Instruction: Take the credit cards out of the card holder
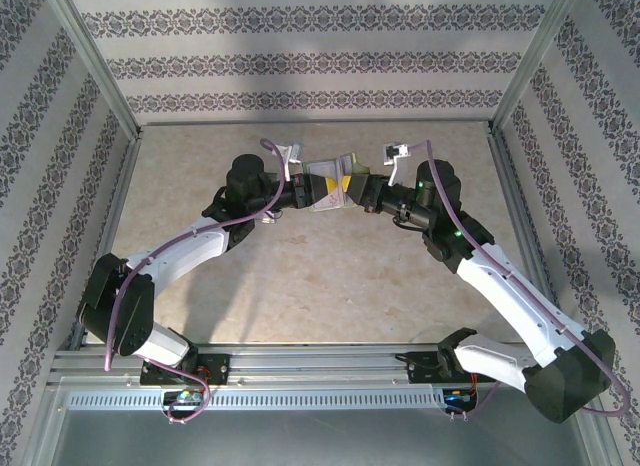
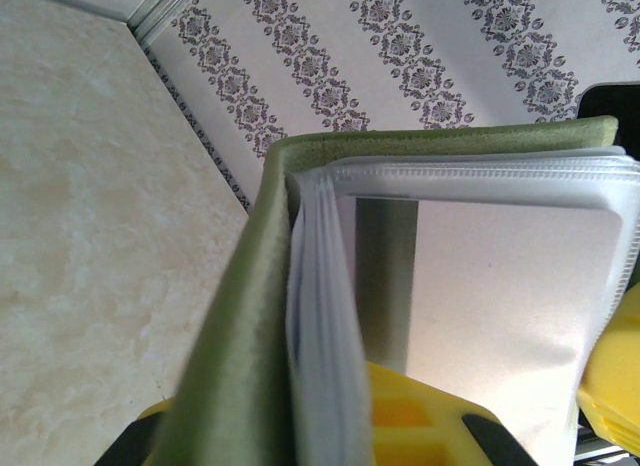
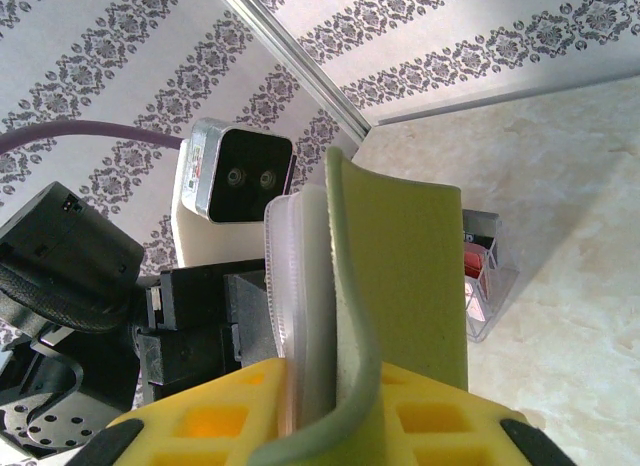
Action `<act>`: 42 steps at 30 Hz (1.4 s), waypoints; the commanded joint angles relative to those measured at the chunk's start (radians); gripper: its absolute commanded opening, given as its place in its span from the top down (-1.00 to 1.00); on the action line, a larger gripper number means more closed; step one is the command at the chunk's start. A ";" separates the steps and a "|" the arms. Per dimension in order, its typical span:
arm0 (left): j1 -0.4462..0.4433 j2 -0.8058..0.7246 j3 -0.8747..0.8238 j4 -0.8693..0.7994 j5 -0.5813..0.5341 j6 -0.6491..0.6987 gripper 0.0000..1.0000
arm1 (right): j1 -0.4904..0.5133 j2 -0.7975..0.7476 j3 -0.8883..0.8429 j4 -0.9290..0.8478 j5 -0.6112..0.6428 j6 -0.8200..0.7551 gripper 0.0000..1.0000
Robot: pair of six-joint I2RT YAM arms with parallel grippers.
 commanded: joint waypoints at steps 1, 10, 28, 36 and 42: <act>-0.011 0.010 -0.001 0.075 0.031 -0.015 0.75 | -0.009 -0.015 -0.012 0.045 -0.017 0.007 0.54; -0.011 0.045 0.003 0.118 0.057 -0.041 0.74 | -0.009 -0.009 -0.014 0.090 -0.046 0.030 0.43; -0.012 0.045 0.008 0.126 0.066 -0.047 0.74 | -0.010 -0.012 -0.021 0.089 -0.042 0.025 0.72; -0.011 0.022 0.006 0.096 0.060 -0.029 0.52 | -0.010 -0.035 -0.023 0.046 0.013 0.002 1.00; -0.008 -0.002 -0.006 0.064 0.050 -0.024 0.24 | -0.011 -0.055 -0.028 0.003 0.081 -0.013 1.00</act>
